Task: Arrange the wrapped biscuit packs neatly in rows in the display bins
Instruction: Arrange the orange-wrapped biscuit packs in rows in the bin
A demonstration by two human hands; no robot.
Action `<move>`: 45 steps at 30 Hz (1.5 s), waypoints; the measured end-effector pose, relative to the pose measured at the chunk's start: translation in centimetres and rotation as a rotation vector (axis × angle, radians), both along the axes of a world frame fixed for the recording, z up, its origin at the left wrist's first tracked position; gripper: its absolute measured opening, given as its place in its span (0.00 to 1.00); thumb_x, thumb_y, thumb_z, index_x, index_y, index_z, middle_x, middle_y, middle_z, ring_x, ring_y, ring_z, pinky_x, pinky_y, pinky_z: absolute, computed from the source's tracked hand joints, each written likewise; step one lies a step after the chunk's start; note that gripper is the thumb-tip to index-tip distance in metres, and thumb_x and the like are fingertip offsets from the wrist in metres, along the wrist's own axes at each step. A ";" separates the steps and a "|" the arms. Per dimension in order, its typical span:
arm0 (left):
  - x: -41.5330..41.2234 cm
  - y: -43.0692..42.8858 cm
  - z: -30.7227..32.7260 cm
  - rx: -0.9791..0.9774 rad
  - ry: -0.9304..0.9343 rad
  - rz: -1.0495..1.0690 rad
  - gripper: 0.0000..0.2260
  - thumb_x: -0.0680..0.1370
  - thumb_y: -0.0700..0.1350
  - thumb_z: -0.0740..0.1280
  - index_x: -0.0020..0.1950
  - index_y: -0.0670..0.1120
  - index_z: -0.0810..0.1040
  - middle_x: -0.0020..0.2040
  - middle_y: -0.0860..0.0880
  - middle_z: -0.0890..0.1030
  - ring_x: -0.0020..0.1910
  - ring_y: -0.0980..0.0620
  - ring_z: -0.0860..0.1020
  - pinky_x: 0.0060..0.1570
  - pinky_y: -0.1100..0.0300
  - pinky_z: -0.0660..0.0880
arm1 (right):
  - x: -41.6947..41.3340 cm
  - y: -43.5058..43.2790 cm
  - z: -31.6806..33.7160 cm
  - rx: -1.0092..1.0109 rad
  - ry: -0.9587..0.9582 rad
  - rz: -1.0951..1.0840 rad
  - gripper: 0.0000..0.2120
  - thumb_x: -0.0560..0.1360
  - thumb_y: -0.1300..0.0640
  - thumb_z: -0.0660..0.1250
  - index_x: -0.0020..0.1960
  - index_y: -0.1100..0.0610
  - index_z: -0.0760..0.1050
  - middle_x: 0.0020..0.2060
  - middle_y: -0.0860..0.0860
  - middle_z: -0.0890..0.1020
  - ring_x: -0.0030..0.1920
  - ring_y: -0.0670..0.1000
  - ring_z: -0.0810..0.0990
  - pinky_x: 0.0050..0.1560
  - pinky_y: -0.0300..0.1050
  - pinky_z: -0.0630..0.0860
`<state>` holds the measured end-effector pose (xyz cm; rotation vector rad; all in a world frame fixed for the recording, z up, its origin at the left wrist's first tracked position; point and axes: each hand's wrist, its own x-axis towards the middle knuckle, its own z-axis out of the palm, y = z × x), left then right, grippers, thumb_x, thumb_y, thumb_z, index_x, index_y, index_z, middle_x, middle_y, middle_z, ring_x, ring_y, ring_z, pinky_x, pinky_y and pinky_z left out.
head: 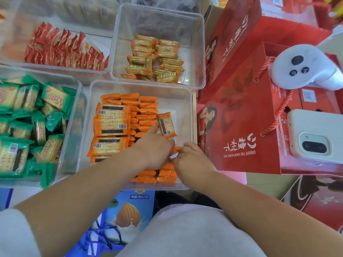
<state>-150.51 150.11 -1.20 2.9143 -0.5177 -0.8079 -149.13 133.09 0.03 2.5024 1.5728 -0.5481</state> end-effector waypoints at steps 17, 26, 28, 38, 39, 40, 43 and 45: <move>-9.8 4.0 0.3 -0.373 -0.605 0.500 0.14 0.71 0.44 0.75 0.55 0.45 0.83 0.57 0.45 0.82 0.60 0.41 0.76 0.61 0.44 0.71 | 1.5 6.2 -0.6 -0.136 0.510 -0.578 0.14 0.83 0.57 0.57 0.55 0.61 0.80 0.53 0.59 0.82 0.51 0.57 0.78 0.46 0.45 0.72; -12.9 7.7 0.8 -0.124 -0.194 0.723 0.45 0.64 0.64 0.78 0.76 0.52 0.64 0.77 0.45 0.62 0.73 0.41 0.63 0.67 0.44 0.68 | 1.9 6.5 -1.1 -0.023 0.674 -0.759 0.11 0.81 0.59 0.62 0.61 0.53 0.79 0.55 0.53 0.81 0.48 0.52 0.79 0.44 0.43 0.77; -13.0 7.7 0.3 -0.087 -0.165 0.745 0.48 0.65 0.66 0.76 0.78 0.54 0.59 0.80 0.45 0.56 0.77 0.42 0.56 0.73 0.46 0.62 | 1.7 6.0 -1.2 -0.011 0.713 -0.770 0.16 0.78 0.58 0.68 0.64 0.49 0.75 0.55 0.50 0.79 0.47 0.48 0.77 0.39 0.37 0.73; -11.9 8.5 0.5 -0.024 -0.199 0.634 0.43 0.65 0.61 0.75 0.76 0.51 0.63 0.67 0.48 0.71 0.62 0.45 0.68 0.60 0.49 0.72 | 0.8 5.0 -1.4 0.001 0.704 -0.691 0.30 0.76 0.56 0.72 0.75 0.49 0.66 0.60 0.48 0.78 0.52 0.48 0.79 0.49 0.39 0.74; -12.0 8.7 0.6 -0.045 -0.215 0.621 0.40 0.65 0.61 0.73 0.74 0.50 0.68 0.63 0.48 0.73 0.59 0.45 0.70 0.58 0.49 0.72 | 0.6 5.1 -1.4 -0.008 0.668 -0.647 0.30 0.76 0.55 0.72 0.76 0.50 0.66 0.65 0.50 0.77 0.57 0.50 0.79 0.54 0.41 0.74; -12.1 8.8 0.7 -0.075 -0.229 0.620 0.37 0.65 0.59 0.73 0.71 0.49 0.71 0.61 0.48 0.75 0.57 0.45 0.71 0.58 0.49 0.72 | 0.5 5.1 -1.4 -0.011 0.649 -0.616 0.30 0.77 0.55 0.71 0.76 0.50 0.65 0.68 0.51 0.75 0.61 0.52 0.78 0.59 0.43 0.74; -12.0 9.0 1.0 -0.145 -0.261 0.659 0.30 0.68 0.51 0.71 0.69 0.45 0.75 0.59 0.47 0.80 0.56 0.43 0.74 0.57 0.47 0.74 | 0.4 5.2 -1.4 0.000 0.654 -0.606 0.26 0.77 0.56 0.69 0.74 0.51 0.68 0.67 0.53 0.75 0.61 0.54 0.78 0.63 0.49 0.76; -11.7 9.0 1.2 -0.143 -0.285 0.660 0.28 0.70 0.46 0.71 0.70 0.43 0.75 0.58 0.45 0.81 0.56 0.42 0.76 0.57 0.47 0.75 | 0.3 5.2 -1.4 -0.012 0.628 -0.586 0.23 0.78 0.56 0.67 0.72 0.50 0.70 0.66 0.54 0.74 0.60 0.54 0.77 0.63 0.49 0.76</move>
